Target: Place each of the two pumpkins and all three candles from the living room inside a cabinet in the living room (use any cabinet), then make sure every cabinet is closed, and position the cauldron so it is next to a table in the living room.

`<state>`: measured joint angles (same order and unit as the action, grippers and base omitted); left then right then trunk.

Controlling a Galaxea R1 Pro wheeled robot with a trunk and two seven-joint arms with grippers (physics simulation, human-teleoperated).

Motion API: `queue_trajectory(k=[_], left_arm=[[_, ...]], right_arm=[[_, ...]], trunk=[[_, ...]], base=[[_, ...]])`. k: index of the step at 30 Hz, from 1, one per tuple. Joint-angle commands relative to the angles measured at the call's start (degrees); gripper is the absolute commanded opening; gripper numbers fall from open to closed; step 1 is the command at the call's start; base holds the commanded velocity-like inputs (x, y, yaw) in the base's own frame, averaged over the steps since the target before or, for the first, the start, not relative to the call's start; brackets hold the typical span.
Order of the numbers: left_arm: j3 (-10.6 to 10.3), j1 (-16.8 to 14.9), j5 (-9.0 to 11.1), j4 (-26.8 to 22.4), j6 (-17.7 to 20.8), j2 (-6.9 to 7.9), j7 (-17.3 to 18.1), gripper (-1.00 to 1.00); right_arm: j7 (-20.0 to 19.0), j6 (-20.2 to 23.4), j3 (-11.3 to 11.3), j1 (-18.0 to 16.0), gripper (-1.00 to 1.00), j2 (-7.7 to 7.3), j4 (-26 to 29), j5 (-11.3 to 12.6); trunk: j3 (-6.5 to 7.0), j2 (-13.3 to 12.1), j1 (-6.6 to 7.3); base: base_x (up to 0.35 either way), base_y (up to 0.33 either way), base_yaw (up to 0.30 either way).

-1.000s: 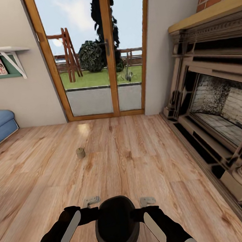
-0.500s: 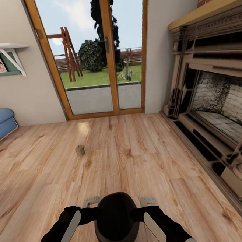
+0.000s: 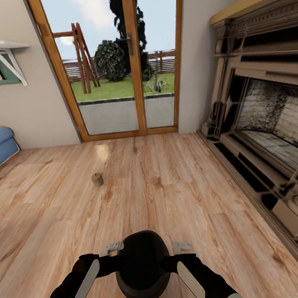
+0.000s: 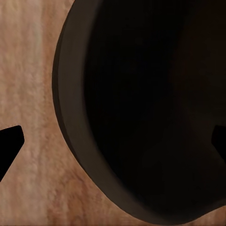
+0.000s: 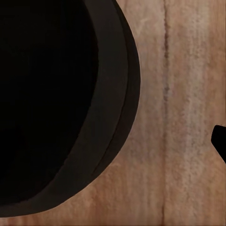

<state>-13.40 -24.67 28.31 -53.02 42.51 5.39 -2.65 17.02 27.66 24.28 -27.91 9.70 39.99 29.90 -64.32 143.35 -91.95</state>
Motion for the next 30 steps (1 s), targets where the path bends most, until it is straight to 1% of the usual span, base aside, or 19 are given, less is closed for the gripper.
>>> queue_trajectory(k=[1, 11, 17, 24, 29, 30], left_arm=[[-0.2, 0.0, 0.4, -0.1, 0.2, 0.06, -0.3, 1.0], [-0.3, 0.0, 0.3, -0.1, 0.2, 0.06, 0.0, 1.0], [-0.3, 0.0, 0.3, -0.1, 0.2, 0.06, -0.3, 1.0], [-0.3, 0.0, 0.2, -0.2, 0.2, 0.06, -0.3, 1.0], [-0.3, 0.0, 0.2, -0.2, 0.2, 0.06, -0.3, 1.0], [-0.3, 0.0, 0.2, -0.1, 0.1, 0.08, -0.3, 1.0]], right_arm=[[0.6, 0.1, 0.2, 0.0, 1.0, -0.03, 0.1, 0.6], [0.6, 0.1, 0.2, 0.0, 1.0, 0.02, 0.1, 0.7], [0.6, 0.1, 0.2, 0.0, 1.0, -0.02, 0.1, 0.7], [0.6, 0.1, 0.2, 0.0, 1.0, -0.03, 0.1, 0.7], [0.5, 0.0, 0.2, 0.0, 1.0, -0.03, 0.1, 0.7], [0.5, 0.0, 0.2, 0.0, 1.0, -0.03, 0.1, 0.7]], trunk=[[-0.28, 0.0, -0.01], [-0.28, 0.0, -0.01], [-0.28, 0.0, -0.01], [-0.28, 0.0, -0.01], [-1.39, 0.1, -0.14], [-1.39, 0.1, -0.14]], base=[[0.0, 0.0, 0.0], [0.0, 0.0, 0.0], [0.094, 0.075, 0.0], [0.013, 0.01, 0.0], [0.0, 0.0, 0.0], [0.0, 0.0, 0.0]])
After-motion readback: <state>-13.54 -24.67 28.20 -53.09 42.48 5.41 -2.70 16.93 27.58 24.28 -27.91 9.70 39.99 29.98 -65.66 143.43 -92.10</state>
